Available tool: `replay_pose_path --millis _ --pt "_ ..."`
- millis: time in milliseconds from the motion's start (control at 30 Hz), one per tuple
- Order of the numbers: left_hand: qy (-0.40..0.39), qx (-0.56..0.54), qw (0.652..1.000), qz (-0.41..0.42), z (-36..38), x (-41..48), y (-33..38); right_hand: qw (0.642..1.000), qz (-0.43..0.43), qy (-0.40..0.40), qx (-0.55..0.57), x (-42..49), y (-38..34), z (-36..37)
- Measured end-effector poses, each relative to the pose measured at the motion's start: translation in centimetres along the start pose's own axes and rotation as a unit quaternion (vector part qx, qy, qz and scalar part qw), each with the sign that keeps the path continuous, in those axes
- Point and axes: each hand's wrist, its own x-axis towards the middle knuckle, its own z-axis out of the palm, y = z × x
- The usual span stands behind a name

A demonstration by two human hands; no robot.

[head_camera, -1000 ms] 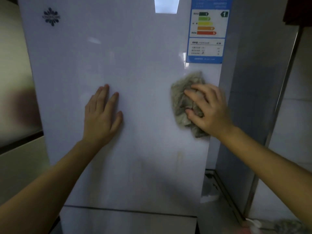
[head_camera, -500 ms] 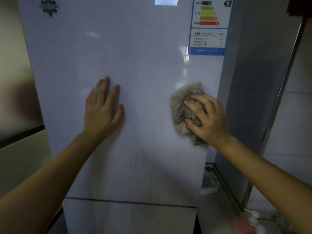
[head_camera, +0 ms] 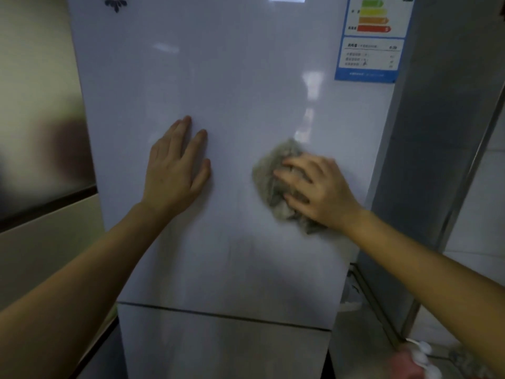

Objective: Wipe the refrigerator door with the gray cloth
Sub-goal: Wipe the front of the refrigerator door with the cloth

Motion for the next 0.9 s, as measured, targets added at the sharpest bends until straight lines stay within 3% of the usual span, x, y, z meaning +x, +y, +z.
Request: replay_pose_path --millis 100,167,333,633,733,900 --pt "0.01 -0.001 1.0 0.012 -0.7 -1.5 -1.6 0.993 0.105 0.044 0.011 3.9 0.3 -0.3" --pt "0.013 0.001 1.0 0.012 -1.2 -3.1 -3.3 0.991 0.119 0.052 0.015 4.9 -0.5 0.3" --pt "0.002 0.004 0.999 -0.031 -1.1 -8.1 -7.7 0.998 0.057 0.03 0.016 4.7 -4.3 3.4" --pt "-0.054 -0.021 0.998 -0.034 -0.1 -14.0 -12.0 0.993 -0.091 -0.065 0.036 1.3 -11.0 7.4" --pt "-0.055 -0.027 0.998 -0.015 0.2 -14.1 -12.6 0.996 -0.07 -0.058 0.02 3.0 -9.9 6.6" --pt "-0.045 -0.043 0.998 -0.015 0.3 -14.1 -12.4 0.999 0.037 0.001 -0.009 8.4 -7.5 5.3"
